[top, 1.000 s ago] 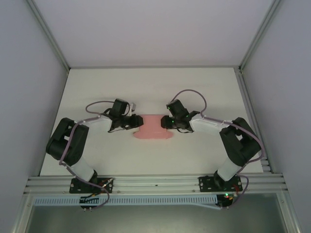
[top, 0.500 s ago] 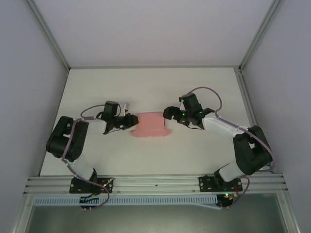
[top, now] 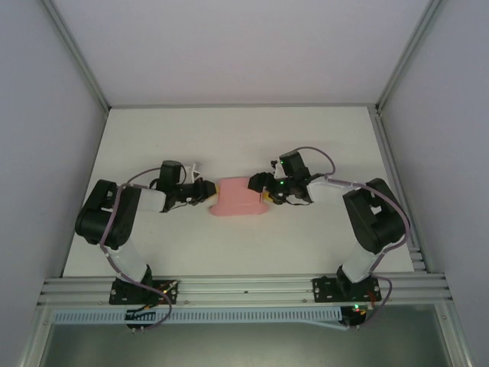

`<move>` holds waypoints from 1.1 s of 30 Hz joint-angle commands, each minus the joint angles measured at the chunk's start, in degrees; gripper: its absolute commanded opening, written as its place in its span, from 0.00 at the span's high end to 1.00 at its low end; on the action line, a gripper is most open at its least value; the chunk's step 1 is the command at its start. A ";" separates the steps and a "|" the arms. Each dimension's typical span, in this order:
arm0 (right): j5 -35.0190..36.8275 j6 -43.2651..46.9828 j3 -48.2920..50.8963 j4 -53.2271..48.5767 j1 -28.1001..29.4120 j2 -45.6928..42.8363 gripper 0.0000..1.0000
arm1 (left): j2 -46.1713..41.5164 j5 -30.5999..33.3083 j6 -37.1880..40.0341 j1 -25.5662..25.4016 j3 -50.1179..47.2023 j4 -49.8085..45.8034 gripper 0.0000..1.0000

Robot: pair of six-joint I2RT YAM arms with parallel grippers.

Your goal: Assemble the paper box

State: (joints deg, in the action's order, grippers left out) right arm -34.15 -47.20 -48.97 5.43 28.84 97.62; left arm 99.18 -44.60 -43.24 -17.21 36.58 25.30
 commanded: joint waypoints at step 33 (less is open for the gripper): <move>-18.80 -29.19 -12.97 -20.11 -12.32 -7.69 0.70 | -14.49 33.86 70.12 -25.82 39.45 -48.95 0.00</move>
State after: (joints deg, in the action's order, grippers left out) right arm -44.91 -68.47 -60.53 -10.90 17.52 91.81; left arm 83.42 -17.67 11.94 -40.01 73.10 -12.43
